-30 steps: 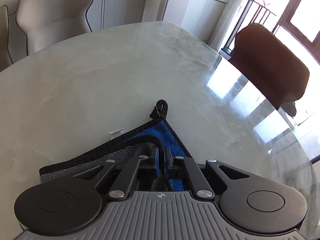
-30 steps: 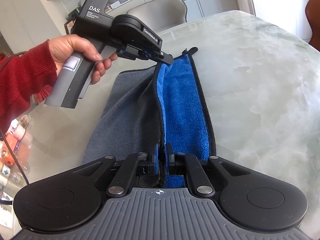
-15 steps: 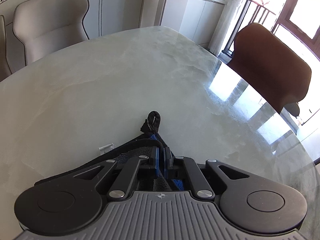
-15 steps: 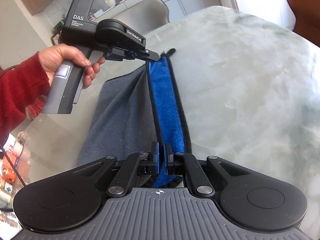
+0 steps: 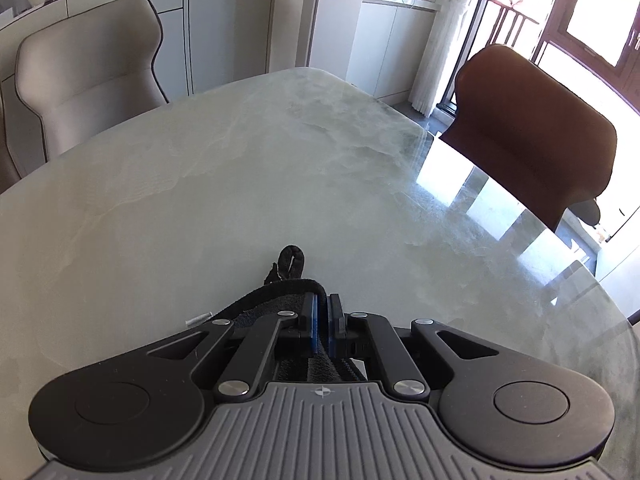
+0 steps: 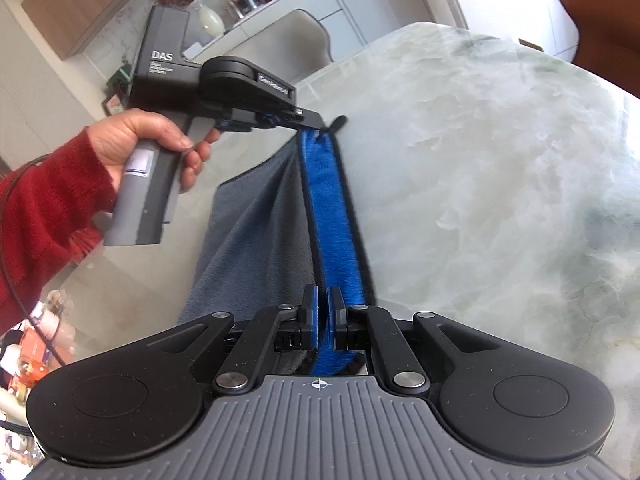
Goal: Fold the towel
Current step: 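Lift the held edge with both tools and fold it over onto the towel, then open both tools and release the folded edge onto the towel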
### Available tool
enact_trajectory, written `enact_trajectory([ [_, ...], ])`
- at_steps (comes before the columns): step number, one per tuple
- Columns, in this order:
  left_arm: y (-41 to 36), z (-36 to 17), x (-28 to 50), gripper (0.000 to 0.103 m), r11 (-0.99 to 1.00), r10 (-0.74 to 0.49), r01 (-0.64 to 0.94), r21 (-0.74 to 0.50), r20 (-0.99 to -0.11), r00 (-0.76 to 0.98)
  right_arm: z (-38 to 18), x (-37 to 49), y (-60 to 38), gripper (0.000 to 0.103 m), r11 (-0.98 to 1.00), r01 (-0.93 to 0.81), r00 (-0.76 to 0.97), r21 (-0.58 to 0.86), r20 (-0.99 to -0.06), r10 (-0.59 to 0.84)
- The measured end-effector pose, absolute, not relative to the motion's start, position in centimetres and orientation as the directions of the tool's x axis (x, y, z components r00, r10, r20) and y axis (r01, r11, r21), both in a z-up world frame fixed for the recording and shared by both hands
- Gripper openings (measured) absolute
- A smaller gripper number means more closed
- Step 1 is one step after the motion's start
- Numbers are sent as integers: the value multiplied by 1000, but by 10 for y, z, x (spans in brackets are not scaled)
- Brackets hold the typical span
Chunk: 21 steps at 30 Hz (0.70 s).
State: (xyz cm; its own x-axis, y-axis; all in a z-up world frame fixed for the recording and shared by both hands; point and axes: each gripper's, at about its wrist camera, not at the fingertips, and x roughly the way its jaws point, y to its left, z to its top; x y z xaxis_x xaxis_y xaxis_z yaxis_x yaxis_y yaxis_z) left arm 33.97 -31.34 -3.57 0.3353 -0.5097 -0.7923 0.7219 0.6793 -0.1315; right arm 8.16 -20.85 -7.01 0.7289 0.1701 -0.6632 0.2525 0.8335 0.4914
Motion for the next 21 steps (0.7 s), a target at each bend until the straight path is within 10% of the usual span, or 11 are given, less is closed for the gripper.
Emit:
enact_trajectory([
  [8,-323,-49,336,11,678,-480,727,-104,-813,331,-75,75,-212,5,832,272,703,484,-690,171],
  [15,-305,-27,325,56,664,-544,741,-99,-744,388,-66,78,-208,7,849,249,714,465,-681,164],
  [21,-269,-30,315,62,682,-558,721,-118,-721,411,-59,90,-191,10,884,103,735,456,-633,241],
])
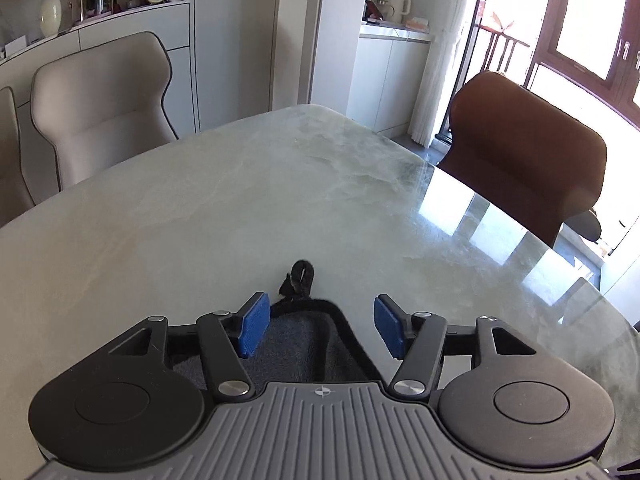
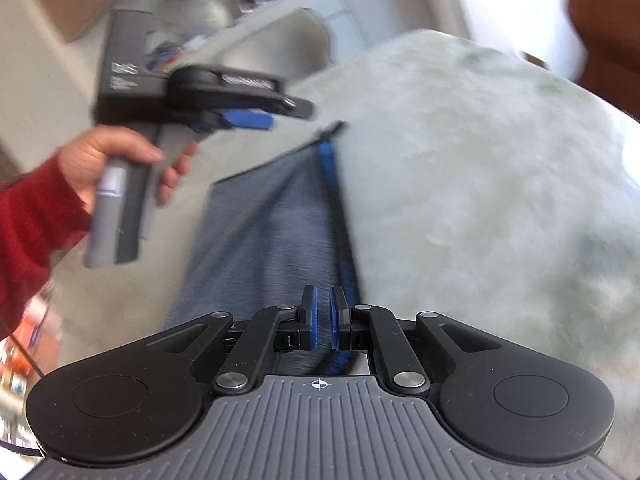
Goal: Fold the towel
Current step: 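Open both tools and release the folded edge onto the towel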
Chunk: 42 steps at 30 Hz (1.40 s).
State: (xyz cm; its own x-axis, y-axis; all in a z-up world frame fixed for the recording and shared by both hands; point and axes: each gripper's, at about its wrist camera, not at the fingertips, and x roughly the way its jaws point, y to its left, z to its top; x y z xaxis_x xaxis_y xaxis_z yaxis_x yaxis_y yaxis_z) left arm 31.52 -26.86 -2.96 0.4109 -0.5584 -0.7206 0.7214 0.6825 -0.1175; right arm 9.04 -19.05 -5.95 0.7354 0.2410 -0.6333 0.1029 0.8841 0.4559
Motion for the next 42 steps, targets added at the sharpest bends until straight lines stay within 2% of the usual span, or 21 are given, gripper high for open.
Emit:
enact_trajectory([
  [2,-260,-46,319,62,702,-521,704,-110,-753,401,-64,98,-181,10,878,43,713,476,-630,306],
  [5,-248,-67,331,62,740,-484,660,-129,-784,390,-75,105,-174,11,882,71,665,465,-682,306],
  [16,-219,-71,350,63,723,-540,662,-197,-759,363,-84,85,-188,5,852,159,646,499,-705,292],
  [19,-206,-54,347,64,685,-612,684,-251,-707,355,-80,97,-188,12,860,158,637,486,-716,287],
  [21,-199,-47,347,69,670,-641,694,-263,-676,363,-74,106,-183,22,872,121,668,475,-688,282],
  [22,-198,-48,348,69,674,-639,689,-264,-676,366,-73,110,-182,24,874,115,678,472,-680,279],
  [25,-199,-58,353,69,708,-585,668,-229,-720,372,-77,128,-181,25,877,103,697,470,-663,273],
  [28,-201,-69,353,68,732,-516,667,-142,-754,406,-83,135,-185,24,877,143,672,459,-696,255],
  [34,-203,-76,346,68,679,-484,734,10,-745,459,-80,116,-194,17,881,164,656,444,-716,239],
  [36,-201,-77,352,69,690,-476,723,17,-742,472,-79,112,-198,9,879,175,653,444,-721,235],
  [37,-199,-77,357,70,711,-450,702,33,-746,491,-78,110,-201,8,877,180,648,445,-725,235],
  [40,-186,-75,370,70,758,-439,651,-35,-766,470,-75,108,-205,8,878,175,636,446,-732,245],
  [41,-181,-74,372,69,769,-442,637,-57,-767,465,-74,109,-206,10,881,175,629,439,-738,243],
  [42,-178,-72,371,69,774,-446,630,-67,-764,466,-70,113,-206,17,888,174,620,427,-747,238],
])
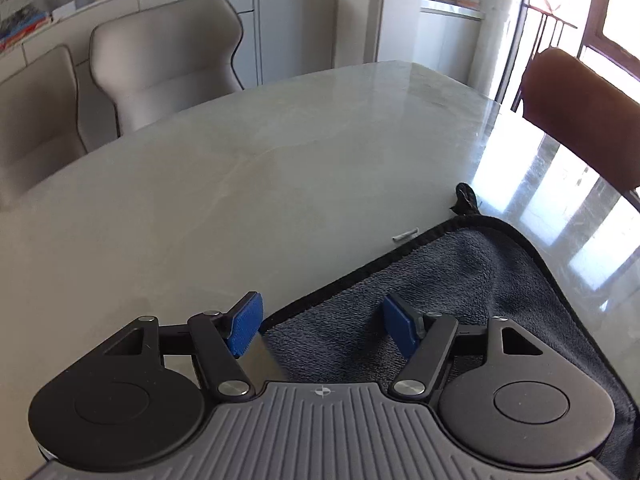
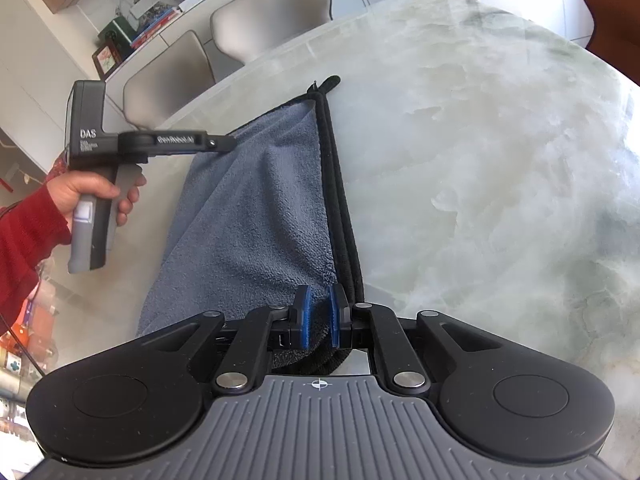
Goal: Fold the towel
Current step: 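Open both tools and release the folded edge onto the towel, then move both tools to the folded towel's end and grasp its corners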
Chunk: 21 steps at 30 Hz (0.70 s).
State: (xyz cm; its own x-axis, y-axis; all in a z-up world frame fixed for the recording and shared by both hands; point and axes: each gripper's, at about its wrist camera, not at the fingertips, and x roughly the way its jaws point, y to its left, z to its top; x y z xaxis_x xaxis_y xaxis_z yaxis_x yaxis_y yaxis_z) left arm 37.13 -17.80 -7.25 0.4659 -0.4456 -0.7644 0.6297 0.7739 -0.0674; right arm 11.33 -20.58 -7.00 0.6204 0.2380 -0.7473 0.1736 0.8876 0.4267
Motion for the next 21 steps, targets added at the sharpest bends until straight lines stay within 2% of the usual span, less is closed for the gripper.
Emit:
enact_trajectory([
  [1,-175,-69,368,69,772,-463,630,-85,-754,466,-66,118,-205,23,892,158,639,424,-733,235],
  [2,-174,-67,365,69,769,-475,632,-95,-748,464,-61,123,-204,34,896,143,657,421,-717,232],
  [3,-173,-63,361,69,755,-506,644,-121,-733,455,-57,128,-204,36,899,128,675,418,-701,230],
  [7,-176,-56,338,69,679,-626,693,-241,-684,375,-60,158,-196,36,892,78,683,444,-675,277],
  [10,-179,-67,332,69,659,-638,696,-285,-702,317,-66,165,-188,36,893,54,663,446,-685,302],
  [14,-171,-80,337,68,675,-607,695,-246,-721,334,-71,156,-188,35,902,82,635,423,-720,280],
  [16,-169,-81,339,67,697,-564,693,-186,-739,368,-70,146,-191,35,907,86,623,412,-732,274],
  [19,-169,-83,344,67,700,-516,707,-102,-756,402,-71,130,-194,32,918,81,624,389,-738,257],
  [21,-169,-81,344,67,698,-506,711,-88,-762,403,-70,122,-194,29,924,94,616,371,-751,239],
])
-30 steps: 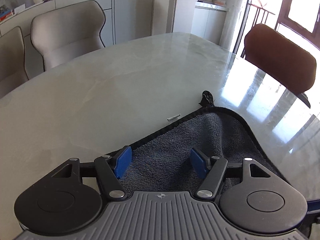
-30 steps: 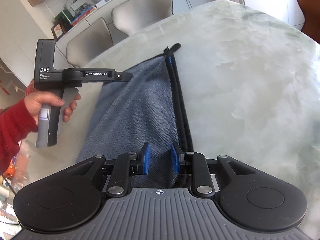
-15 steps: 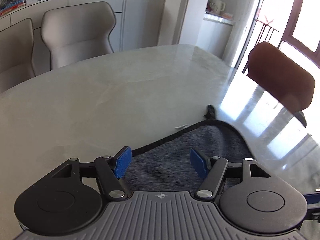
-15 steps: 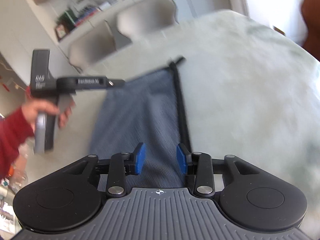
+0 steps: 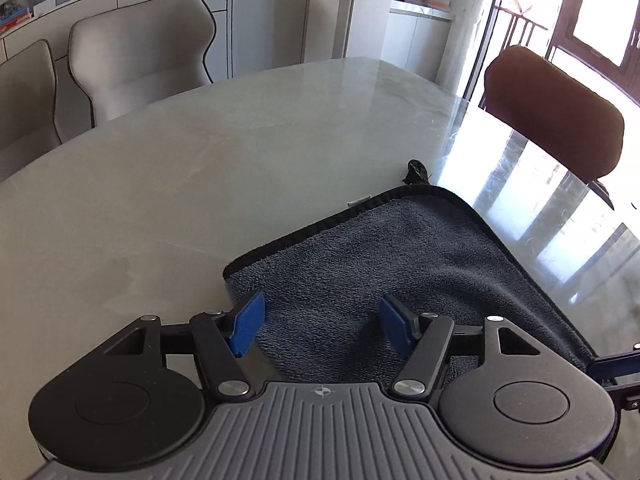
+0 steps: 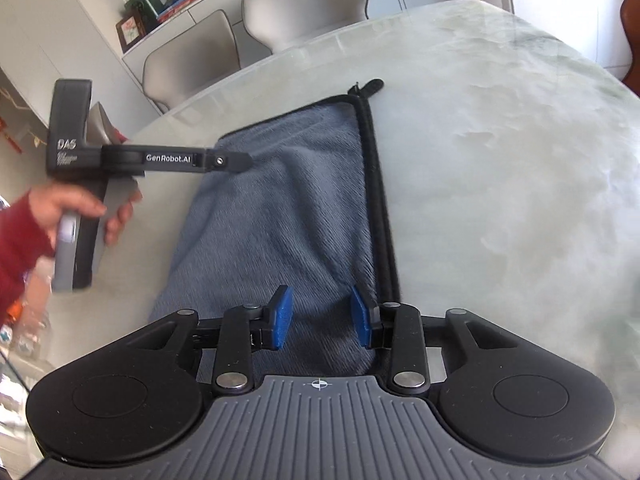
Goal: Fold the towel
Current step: 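Move both tools to the folded towel's end and grasp its corners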
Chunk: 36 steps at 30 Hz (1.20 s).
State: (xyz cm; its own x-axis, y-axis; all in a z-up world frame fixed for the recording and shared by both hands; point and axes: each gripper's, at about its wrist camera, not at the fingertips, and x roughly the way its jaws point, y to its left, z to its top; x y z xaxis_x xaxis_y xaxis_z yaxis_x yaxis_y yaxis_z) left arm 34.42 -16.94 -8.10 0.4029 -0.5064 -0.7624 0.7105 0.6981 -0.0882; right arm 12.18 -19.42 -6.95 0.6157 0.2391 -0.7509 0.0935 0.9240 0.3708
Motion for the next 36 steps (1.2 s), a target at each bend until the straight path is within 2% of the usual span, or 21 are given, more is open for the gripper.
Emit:
enact_trajectory([
  [5,-174,-78,341,67,724,-482,685,-82,-769,419,-64,107,-193,26,936,112,588,334,-781,209],
  [8,-169,-63,319,68,715,-541,685,-141,-731,415,-58,105,-189,28,944,105,590,314,-783,195],
  [11,-164,-55,291,68,661,-608,721,-208,-711,353,-55,106,-188,29,934,63,614,352,-751,242],
  [16,-152,-71,243,68,618,-639,701,-355,-747,185,-63,107,-188,29,935,71,575,346,-781,245],
  [23,-138,-79,207,69,660,-569,684,-311,-801,185,-63,105,-191,29,940,45,569,338,-783,254],
  [28,-124,-77,185,71,704,-478,676,-218,-849,224,-57,102,-187,30,958,31,546,284,-808,221],
  [31,-113,-73,179,71,730,-485,634,-255,-847,219,-51,93,-188,37,969,42,557,243,-811,179],
  [33,-112,-72,178,71,741,-499,605,-291,-841,206,-50,88,-194,42,963,54,563,265,-804,190],
  [36,-109,-74,178,74,775,-516,517,-362,-835,189,-52,87,-199,42,952,92,564,293,-803,193],
])
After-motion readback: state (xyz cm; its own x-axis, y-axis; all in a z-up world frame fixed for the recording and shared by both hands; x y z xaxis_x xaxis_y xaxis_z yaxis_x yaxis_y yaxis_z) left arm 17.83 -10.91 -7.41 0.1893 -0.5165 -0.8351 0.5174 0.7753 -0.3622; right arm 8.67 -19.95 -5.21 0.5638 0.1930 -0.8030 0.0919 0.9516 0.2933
